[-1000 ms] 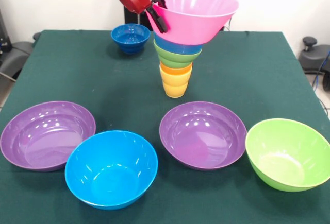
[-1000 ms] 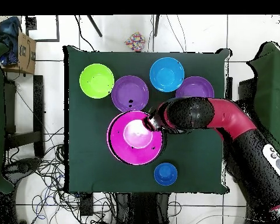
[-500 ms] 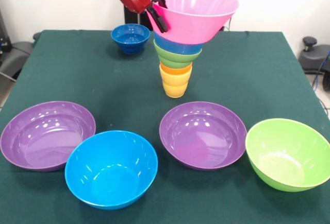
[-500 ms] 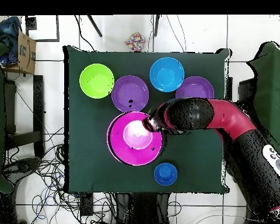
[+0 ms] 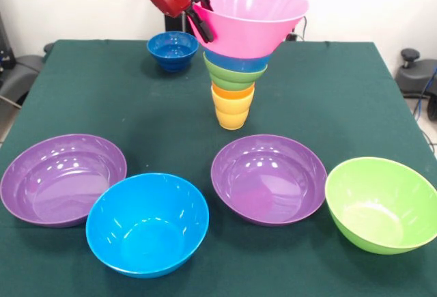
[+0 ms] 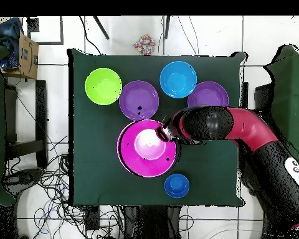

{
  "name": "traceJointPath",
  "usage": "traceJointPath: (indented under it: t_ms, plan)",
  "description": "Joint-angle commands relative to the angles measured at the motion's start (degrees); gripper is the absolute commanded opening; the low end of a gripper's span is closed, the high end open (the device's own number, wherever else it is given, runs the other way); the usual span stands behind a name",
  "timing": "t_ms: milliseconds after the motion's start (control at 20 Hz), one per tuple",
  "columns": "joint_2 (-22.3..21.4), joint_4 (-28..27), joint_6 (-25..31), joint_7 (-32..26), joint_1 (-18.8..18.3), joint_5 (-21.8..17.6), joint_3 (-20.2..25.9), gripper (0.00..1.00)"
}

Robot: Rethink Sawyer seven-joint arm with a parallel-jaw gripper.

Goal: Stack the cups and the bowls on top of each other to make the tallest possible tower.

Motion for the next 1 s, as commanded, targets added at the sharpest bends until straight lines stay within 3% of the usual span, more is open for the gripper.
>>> traceJointPath:
  t_ms: [50,550,1000]
  plan:
    - [2.17,1.9,-0.58,-0.99,0.17,-2.33,-2.9,0.0]
    - [2.16,2.73,-0.8,-0.91,-0.51,-2.5,-2.64,0.0]
    - [-0.24,6.82,-2.8,1.22,-1.78,-2.04,-1.83,0.0]
